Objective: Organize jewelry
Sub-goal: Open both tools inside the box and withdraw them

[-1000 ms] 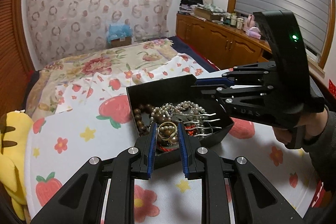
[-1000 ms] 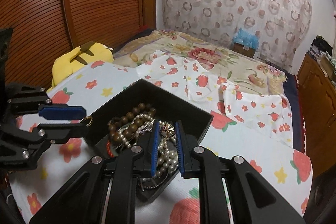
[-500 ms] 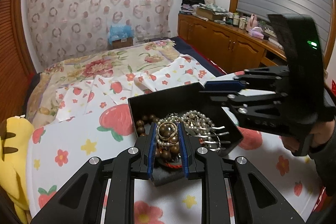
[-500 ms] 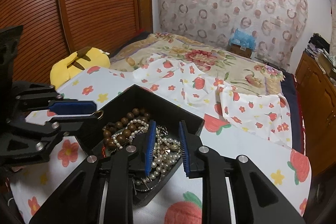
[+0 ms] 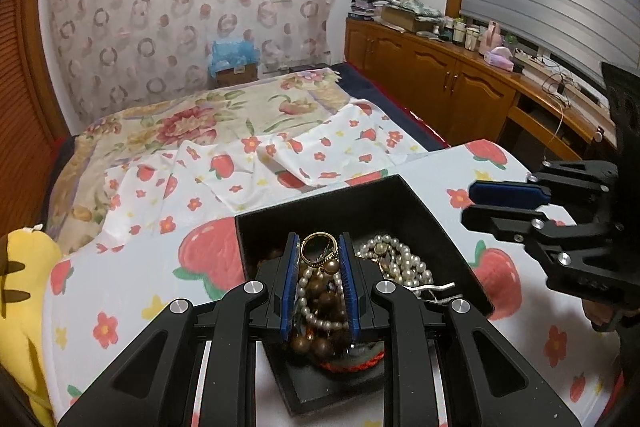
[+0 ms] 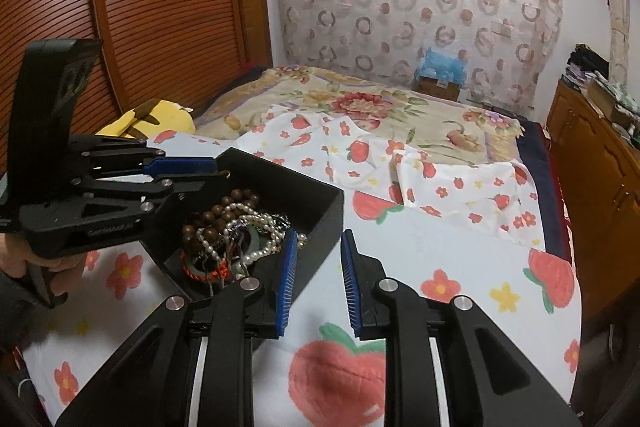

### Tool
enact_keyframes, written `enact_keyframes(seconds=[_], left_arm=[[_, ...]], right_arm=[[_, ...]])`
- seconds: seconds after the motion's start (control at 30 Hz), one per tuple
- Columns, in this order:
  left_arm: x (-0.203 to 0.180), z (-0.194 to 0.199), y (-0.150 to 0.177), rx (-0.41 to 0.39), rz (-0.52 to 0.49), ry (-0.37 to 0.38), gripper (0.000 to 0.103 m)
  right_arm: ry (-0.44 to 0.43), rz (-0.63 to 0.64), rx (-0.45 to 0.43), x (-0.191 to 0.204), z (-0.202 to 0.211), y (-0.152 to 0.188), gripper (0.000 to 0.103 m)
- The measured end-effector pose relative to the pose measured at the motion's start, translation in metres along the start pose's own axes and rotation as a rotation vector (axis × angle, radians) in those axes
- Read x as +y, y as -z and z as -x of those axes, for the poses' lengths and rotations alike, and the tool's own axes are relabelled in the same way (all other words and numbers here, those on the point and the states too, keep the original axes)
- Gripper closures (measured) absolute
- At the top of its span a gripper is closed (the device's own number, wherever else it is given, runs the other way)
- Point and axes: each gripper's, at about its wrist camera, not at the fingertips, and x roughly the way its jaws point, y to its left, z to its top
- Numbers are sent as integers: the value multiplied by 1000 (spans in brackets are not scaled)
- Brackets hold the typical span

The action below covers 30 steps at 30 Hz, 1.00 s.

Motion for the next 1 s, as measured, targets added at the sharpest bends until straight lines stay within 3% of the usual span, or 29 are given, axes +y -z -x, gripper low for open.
enact_keyframes(seconds=[0.57, 0.67, 0.77, 0.87, 0.9, 1.0], left_arm=[[16, -11, -3, -20, 51, -65, 82], [18, -7, -1, -31, 57, -90, 71], [22, 1, 2, -51, 72, -119, 44], [26, 9, 5, -71, 83, -152, 27], [27, 12, 6, -79, 86, -165, 19], [31, 19, 10, -93, 100, -201, 8]], right_arm=[[4, -19, 3, -4, 3, 10, 78], [4, -22, 2, -4, 3, 11, 78], [9, -27, 1, -5, 1, 11, 78], [28, -40, 1, -5, 0, 12, 78], [35, -46, 1, -4, -1, 12, 71], [71, -63, -12, -3, 0, 13, 45]])
